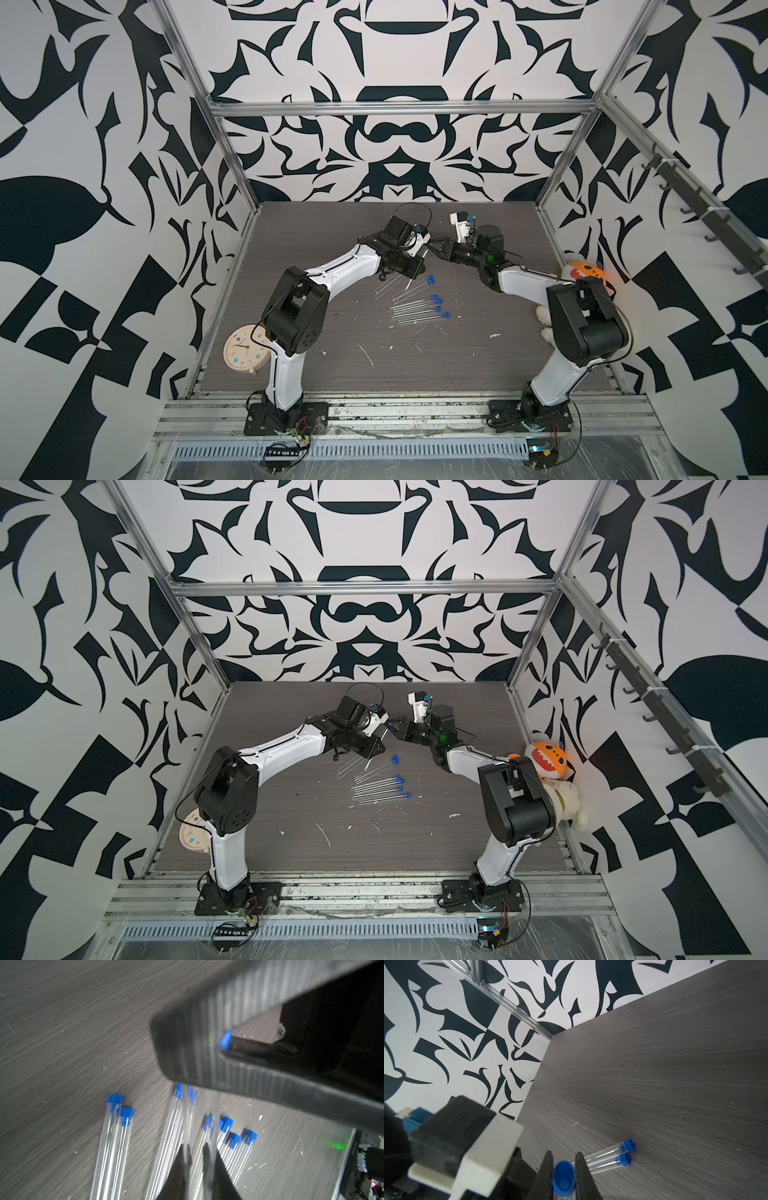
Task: Remove stoppers from test tubes
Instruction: Open the stopper on the test tube.
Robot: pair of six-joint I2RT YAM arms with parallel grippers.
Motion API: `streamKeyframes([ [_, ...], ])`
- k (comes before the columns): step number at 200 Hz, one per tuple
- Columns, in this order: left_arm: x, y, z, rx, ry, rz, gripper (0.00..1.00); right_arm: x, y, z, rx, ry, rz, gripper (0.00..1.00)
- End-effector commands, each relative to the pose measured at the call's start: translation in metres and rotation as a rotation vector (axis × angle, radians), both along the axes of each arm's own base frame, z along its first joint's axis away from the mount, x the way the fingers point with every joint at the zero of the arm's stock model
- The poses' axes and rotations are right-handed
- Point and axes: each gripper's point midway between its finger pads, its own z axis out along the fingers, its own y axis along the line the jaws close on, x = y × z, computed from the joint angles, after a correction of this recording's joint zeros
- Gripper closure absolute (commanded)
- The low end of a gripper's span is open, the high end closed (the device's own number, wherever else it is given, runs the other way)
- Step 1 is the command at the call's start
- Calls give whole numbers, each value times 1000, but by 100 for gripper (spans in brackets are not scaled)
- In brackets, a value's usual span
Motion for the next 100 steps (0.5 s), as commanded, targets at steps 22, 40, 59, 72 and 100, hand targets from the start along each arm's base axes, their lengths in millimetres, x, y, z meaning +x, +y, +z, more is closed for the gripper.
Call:
streamKeyframes([
  [22, -26, 34, -24, 125, 114, 15, 100, 33, -33, 46, -44, -183, -145, 80],
  [40, -28, 35, -25, 128, 118, 13, 100, 33, -32, 55, 24, -185, -141, 79],
  [59, -28, 35, -24, 128, 115, 14, 100, 34, -30, 61, 59, -191, -131, 80],
  [72, -27, 35, -23, 126, 109, 16, 100, 34, -31, 58, 46, -182, -136, 81],
  [100, -18, 42, -13, 130, 85, 31, 100, 37, -46, 45, -35, -137, -187, 80],
])
